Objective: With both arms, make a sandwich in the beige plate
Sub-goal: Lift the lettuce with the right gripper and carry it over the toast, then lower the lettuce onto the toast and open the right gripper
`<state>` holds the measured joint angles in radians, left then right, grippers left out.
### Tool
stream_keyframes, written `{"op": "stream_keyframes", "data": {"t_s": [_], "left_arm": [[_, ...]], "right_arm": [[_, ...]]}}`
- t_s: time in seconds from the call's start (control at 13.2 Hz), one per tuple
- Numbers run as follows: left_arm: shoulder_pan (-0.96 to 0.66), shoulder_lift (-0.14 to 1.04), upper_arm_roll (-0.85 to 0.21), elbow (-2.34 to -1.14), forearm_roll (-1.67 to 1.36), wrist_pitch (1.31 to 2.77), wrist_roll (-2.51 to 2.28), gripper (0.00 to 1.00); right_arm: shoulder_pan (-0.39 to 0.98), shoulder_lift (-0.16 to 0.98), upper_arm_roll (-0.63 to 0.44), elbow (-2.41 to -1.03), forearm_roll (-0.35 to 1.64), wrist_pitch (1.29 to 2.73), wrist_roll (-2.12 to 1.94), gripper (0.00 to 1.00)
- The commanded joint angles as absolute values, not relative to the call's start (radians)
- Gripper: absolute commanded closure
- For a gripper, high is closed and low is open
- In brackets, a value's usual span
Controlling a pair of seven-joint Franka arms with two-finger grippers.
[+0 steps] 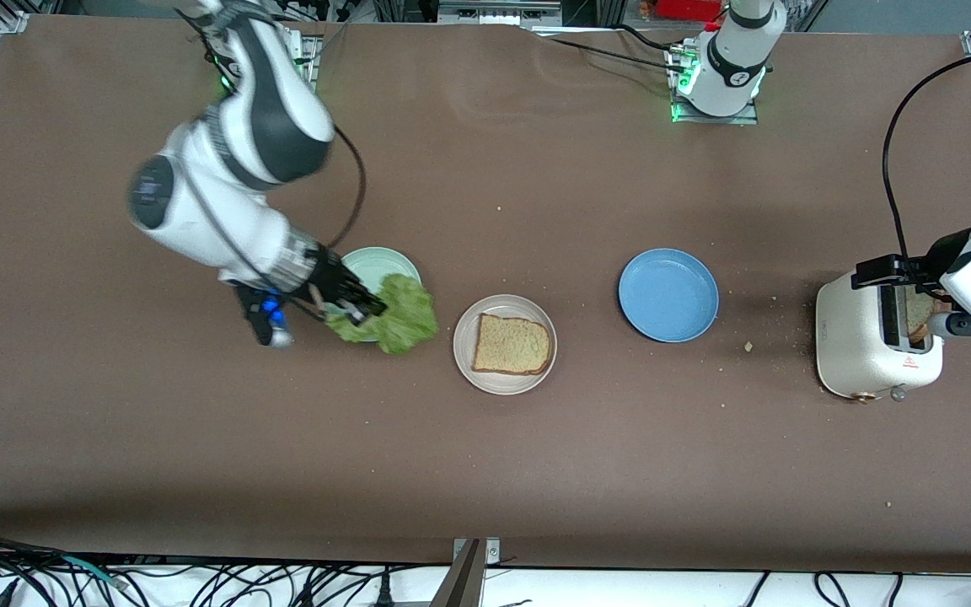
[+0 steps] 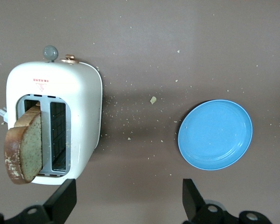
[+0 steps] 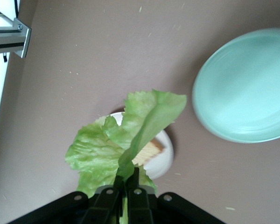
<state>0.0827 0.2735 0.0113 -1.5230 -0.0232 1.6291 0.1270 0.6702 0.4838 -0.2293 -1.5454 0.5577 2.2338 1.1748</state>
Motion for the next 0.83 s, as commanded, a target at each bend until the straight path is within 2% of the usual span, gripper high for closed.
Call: {"op": "stream_keyframes", "data": {"t_s": [0.0,0.23,0.45,0.61,0.76], "left_arm": [[0.087,0.253,0.002,-1.537,0.011,1.62,0.117,0.0],[0.087,0.253,0.002,-1.537,0.009,1.62,0.117,0.0],[0.087,0.253,0.002,-1.537,0.011,1.62,0.117,0.0],[0.087,0.253,0.002,-1.537,0.011,1.62,0.117,0.0],[0.087,0.253,0.002,-1.537,0.009,1.62,0.117,0.0]], "right_arm": [[0.738,0.694,-0.241,-1.366,0.571,2.383,1.397,1.0],[0.805,0.802,-0.23,-1.332,0.569,2.575,1.575,1.0],[0.814,0.853,-0.184,-1.333,0.569,2.663,1.611,1.0],[0.848,0.906,-0.178,-1.333,0.569,2.777,1.646,1.0],[0.857,0.926,-0.167,-1.339,0.566,2.795,1.647,1.0]]}}
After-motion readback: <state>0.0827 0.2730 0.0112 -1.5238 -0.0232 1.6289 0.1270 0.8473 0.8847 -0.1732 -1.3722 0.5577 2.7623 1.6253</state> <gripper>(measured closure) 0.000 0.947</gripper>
